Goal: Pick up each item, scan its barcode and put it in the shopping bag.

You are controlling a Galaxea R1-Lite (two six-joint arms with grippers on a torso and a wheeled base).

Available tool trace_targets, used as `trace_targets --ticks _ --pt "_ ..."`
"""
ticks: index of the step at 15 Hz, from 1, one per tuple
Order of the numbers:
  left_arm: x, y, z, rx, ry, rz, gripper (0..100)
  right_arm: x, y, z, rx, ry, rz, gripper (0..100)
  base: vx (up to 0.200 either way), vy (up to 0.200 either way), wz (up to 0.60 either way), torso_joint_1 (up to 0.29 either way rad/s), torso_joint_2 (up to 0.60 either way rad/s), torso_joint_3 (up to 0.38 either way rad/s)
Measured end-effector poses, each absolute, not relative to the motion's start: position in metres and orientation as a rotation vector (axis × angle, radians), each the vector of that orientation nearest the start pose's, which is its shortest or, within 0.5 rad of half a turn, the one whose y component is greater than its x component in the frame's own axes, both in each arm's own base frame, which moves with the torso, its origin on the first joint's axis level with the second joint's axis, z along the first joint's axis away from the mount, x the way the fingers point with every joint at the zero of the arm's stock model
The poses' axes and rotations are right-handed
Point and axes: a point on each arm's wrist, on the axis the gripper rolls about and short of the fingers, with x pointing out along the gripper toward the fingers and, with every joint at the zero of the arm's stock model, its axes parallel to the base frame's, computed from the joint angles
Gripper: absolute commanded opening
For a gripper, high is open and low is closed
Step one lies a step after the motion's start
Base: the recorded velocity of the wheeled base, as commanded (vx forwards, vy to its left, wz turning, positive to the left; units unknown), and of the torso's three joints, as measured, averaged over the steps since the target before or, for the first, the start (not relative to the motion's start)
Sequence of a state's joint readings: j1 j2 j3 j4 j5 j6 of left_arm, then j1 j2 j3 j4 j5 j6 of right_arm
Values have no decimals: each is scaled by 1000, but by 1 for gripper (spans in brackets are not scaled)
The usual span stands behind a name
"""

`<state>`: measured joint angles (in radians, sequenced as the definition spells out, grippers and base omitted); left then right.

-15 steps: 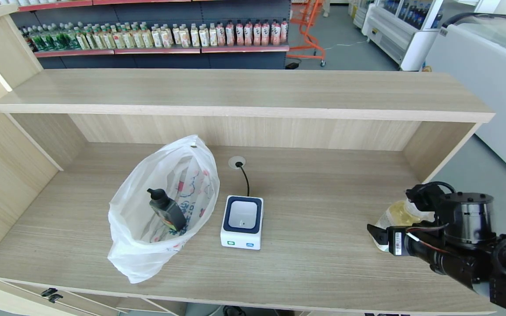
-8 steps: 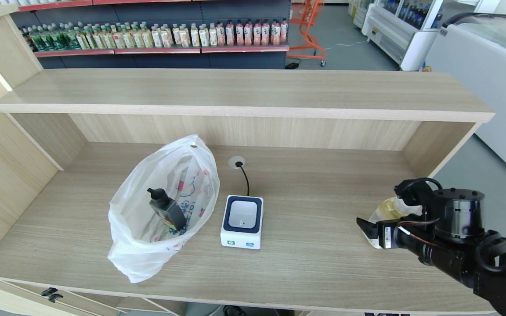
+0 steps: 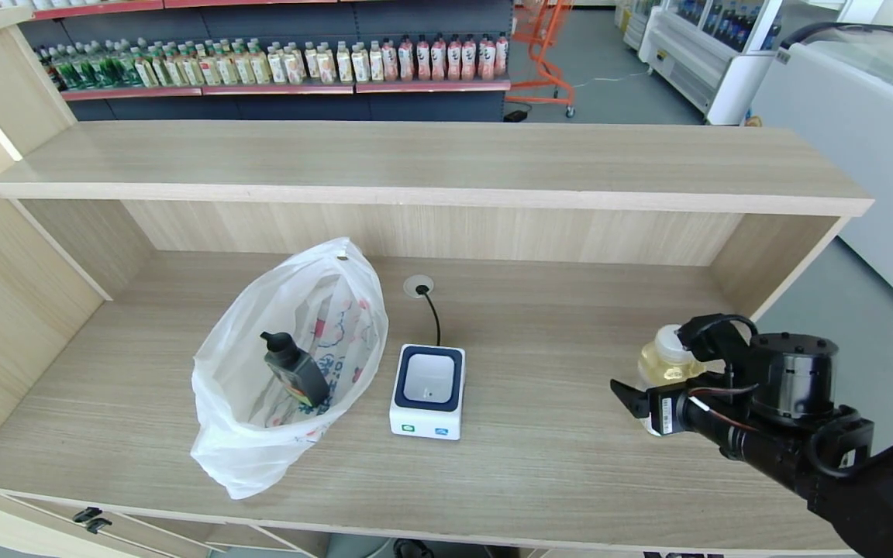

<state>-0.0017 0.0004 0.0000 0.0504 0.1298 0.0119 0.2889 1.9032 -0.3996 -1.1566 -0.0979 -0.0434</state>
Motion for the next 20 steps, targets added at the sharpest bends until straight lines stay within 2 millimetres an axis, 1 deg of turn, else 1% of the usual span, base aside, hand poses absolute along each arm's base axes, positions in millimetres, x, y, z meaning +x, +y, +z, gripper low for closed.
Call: trace_targets --ticks 1,6,11,15,18,20 --pt "-23 3 70 15 52 128 100 272 78 78 -107 329 199 0 0 0 0 0 0 0" --pt "-23 3 70 16 52 128 100 282 81 74 -119 302 209 0 0 0 0 0 0 0" --pt "-23 3 70 16 52 128 100 284 87 78 -106 277 304 0 0 0 0 0 0 0" --pt "-23 3 70 15 52 128 100 283 91 93 -125 199 412 0 0 0 0 0 0 0" --pt "-23 3 70 15 52 128 100 281 96 119 -67 98 665 0 0 0 0 0 0 0" --pt "-23 3 70 16 52 129 100 275 97 136 5 75 801 0 0 0 0 0 0 0"
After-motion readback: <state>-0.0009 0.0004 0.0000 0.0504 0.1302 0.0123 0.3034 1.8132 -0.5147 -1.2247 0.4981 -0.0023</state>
